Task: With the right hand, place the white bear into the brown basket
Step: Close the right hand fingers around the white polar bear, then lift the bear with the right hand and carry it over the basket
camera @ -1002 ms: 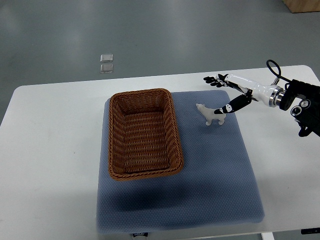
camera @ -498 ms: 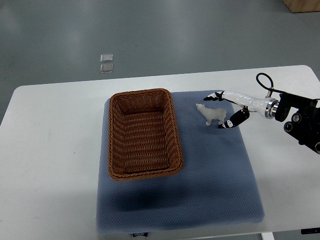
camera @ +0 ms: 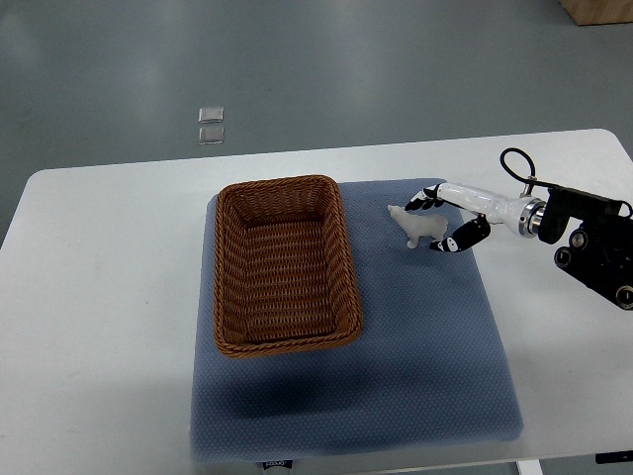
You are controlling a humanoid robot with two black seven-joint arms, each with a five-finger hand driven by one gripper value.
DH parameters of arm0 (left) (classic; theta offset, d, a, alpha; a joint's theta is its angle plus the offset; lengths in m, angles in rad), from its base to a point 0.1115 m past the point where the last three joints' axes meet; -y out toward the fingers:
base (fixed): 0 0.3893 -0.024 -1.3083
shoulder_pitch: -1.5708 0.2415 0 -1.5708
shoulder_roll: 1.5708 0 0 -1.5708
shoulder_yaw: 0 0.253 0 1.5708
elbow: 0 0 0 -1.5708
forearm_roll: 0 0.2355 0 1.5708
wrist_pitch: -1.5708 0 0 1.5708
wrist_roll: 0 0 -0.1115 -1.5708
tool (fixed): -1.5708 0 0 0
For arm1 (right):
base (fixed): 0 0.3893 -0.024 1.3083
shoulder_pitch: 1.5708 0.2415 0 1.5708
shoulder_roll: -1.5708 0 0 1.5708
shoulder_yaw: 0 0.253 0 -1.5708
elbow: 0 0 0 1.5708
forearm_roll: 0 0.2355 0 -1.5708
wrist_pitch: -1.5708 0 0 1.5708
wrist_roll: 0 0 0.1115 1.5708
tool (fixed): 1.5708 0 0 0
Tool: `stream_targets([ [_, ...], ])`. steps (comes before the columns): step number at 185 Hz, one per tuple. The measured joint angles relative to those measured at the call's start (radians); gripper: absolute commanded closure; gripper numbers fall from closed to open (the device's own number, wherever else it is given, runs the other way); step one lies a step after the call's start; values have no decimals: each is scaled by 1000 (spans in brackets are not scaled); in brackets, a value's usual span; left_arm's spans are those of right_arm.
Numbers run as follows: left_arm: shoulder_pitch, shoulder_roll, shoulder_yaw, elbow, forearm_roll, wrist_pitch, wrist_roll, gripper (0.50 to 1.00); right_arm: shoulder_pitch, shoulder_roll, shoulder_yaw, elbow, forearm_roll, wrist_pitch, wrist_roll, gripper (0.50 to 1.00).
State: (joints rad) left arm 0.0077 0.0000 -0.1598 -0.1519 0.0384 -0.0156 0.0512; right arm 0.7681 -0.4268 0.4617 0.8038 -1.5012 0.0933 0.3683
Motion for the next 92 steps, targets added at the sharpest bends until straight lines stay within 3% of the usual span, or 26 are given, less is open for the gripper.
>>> stream_targets([
  [23, 0, 0, 0, 0, 0, 0, 0, 500, -1, 1, -6, -2, -10, -3, -10, 842],
  [35, 0, 0, 0, 0, 0, 0, 0, 500, 4, 2, -17, -8, -19, -11, -12, 854],
  [56, 0, 0, 0, 0, 0, 0, 0, 500, 14, 3, -44, -18, -27, -53, -16, 957],
  [68, 0, 0, 0, 0, 0, 0, 0, 500, 16, 3, -59, -20, -28, -81, -26, 991],
  [92, 0, 0, 0, 0, 0, 0, 0, 500, 18, 2, -67, -21, -28, -118, -39, 1000],
])
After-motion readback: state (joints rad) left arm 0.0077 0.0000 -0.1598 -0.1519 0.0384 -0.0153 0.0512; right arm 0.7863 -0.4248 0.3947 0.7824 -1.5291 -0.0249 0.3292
